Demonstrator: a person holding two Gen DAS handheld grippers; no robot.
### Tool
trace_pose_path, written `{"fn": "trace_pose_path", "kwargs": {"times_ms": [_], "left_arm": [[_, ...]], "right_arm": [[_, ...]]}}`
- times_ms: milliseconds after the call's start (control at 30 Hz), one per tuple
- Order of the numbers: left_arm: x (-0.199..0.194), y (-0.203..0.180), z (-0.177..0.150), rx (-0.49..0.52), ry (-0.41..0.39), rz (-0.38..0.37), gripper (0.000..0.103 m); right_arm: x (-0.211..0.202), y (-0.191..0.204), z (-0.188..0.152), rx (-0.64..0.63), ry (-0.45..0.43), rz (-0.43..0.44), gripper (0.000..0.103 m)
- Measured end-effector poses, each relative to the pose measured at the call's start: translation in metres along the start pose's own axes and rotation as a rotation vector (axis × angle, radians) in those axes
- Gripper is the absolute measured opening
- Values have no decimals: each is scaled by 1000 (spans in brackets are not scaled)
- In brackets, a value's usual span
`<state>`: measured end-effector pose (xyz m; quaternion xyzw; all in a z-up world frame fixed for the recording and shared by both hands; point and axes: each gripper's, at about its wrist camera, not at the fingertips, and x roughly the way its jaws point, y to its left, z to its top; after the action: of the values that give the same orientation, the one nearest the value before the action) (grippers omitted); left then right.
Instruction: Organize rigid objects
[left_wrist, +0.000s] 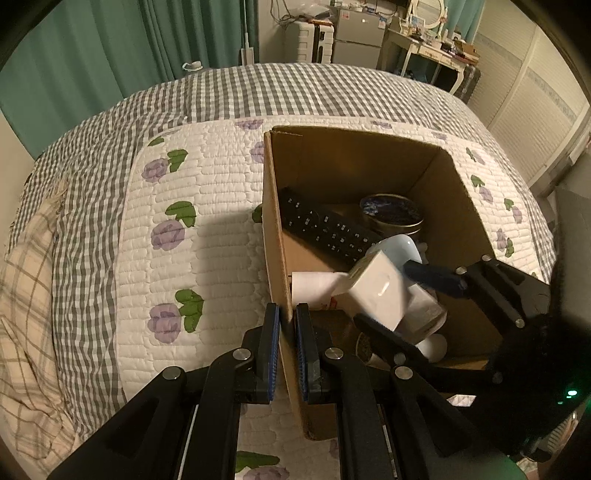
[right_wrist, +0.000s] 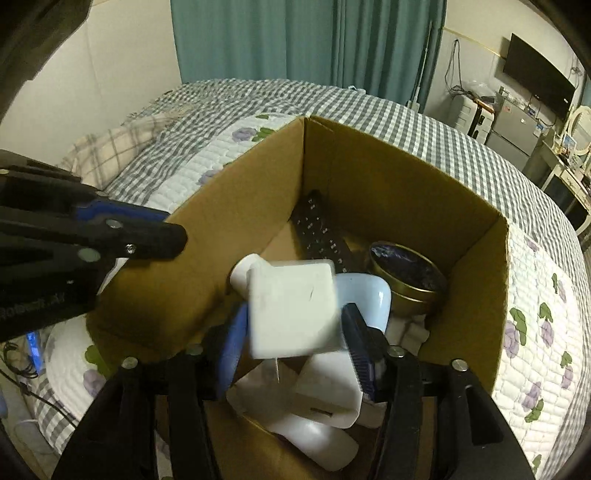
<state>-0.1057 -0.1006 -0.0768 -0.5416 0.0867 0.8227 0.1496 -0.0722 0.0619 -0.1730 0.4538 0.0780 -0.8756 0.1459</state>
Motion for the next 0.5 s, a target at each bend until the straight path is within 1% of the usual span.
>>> {"fn": "trace_pose_path", "kwargs": {"times_ms": [33, 67, 100, 233, 400, 500], "left_arm": [[0, 1, 0, -6, 1, -4, 8], [1, 2, 1, -11, 3, -5, 8], [1, 3, 1, -14, 4, -8, 8], [1, 3, 2, -20, 5, -10, 8], [1, 5, 3, -29, 12, -10, 8], [-1, 5, 4, -32, 9, -9, 9]], "right_arm": [[-1, -1, 0, 9, -3, -10, 63], [-3, -2, 1, 15, -6, -21, 70], [-5, -3, 1, 22, -12, -28, 74], [-17, -14, 2, 66, -20, -12, 75], [-33, -26, 8, 94, -44, -30, 75], [-41, -32, 14, 126, -55, -22, 75]]}}
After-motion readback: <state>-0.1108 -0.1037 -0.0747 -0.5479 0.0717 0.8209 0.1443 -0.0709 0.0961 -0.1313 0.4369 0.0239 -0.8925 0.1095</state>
